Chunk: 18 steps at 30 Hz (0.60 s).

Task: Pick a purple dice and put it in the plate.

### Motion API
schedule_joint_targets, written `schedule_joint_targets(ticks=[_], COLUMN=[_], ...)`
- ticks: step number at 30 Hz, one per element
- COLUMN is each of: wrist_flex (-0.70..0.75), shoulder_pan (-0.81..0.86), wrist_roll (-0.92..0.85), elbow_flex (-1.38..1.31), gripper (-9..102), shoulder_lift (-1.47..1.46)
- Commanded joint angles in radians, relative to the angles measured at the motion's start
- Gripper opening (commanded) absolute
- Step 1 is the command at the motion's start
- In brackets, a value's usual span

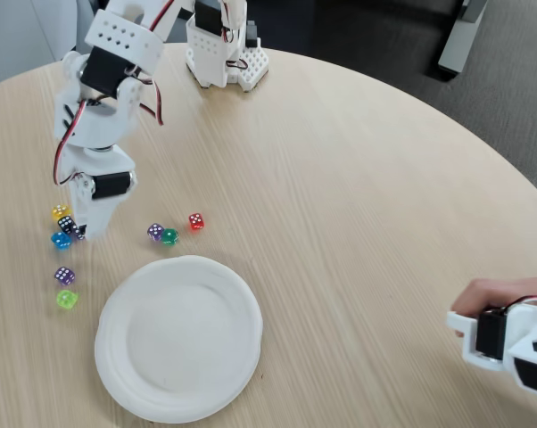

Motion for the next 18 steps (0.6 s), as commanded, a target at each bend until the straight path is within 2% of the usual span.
schedule_joint_targets(ticks=[1,9,18], wrist_flex=[-0.009,-0.011,-0.011], shoulder_pan=[0.0,-0.002,-0.002], wrist_roll=[-0.014,-0.034,0.031], elbow_flex=[-0.02,-0.02,-0.02], gripper=[5,10,11], shoulder_lift=[0.006,0.005,-0.061])
